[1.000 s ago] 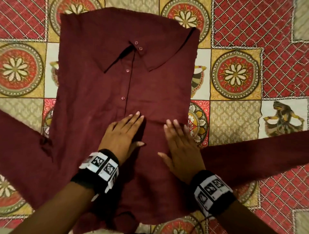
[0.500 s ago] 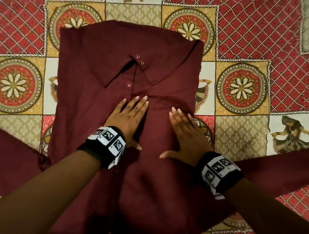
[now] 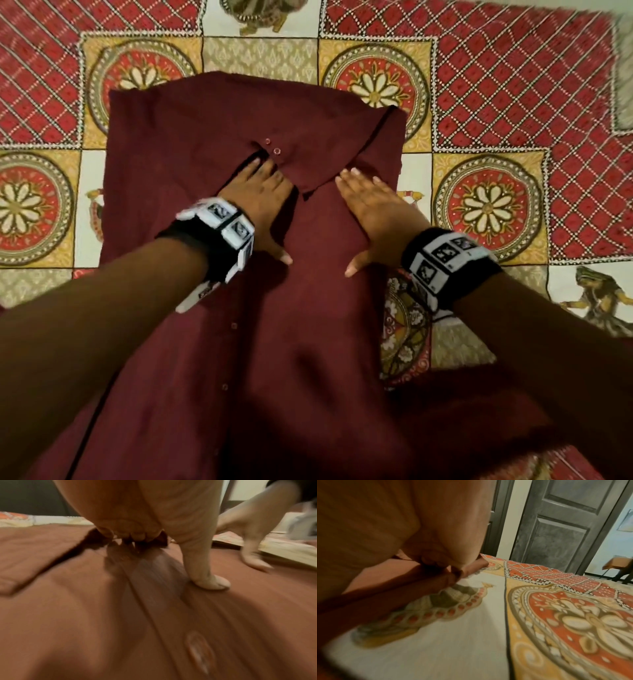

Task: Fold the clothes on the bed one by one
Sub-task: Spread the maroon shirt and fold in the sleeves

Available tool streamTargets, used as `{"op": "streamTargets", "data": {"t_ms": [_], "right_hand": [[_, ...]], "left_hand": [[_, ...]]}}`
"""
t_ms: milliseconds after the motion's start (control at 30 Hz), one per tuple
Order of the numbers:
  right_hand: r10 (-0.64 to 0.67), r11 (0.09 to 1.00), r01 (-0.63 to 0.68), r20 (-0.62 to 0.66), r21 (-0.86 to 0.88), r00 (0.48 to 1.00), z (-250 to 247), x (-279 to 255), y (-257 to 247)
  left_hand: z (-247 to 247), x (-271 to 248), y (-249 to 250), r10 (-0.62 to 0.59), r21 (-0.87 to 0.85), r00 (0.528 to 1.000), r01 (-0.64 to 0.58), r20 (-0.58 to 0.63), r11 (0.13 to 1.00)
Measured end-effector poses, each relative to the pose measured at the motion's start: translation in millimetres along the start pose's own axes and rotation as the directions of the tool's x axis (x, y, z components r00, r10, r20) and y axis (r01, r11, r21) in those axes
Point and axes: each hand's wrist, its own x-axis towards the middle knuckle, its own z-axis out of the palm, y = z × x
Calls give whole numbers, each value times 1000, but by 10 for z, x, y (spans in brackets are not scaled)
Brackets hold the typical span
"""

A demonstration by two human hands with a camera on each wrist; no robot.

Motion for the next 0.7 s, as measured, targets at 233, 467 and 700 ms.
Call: {"op": "streamTargets", "data": {"t_ms": [233,467,700], "right_hand": [[78,996,-77,-5,40,997,-70,100,94],[-43,999,44,-20,14,999,-276,342,-44],[249,963,-247,0,106,969,-363,359,347]], "left_hand": [[-376,304,-234,-372,-477,894,220,-250,851],[75,110,117,64,-297,993,-90,-94,951],[67,350,42,4,-205,1000,-10,-29,979]]}}
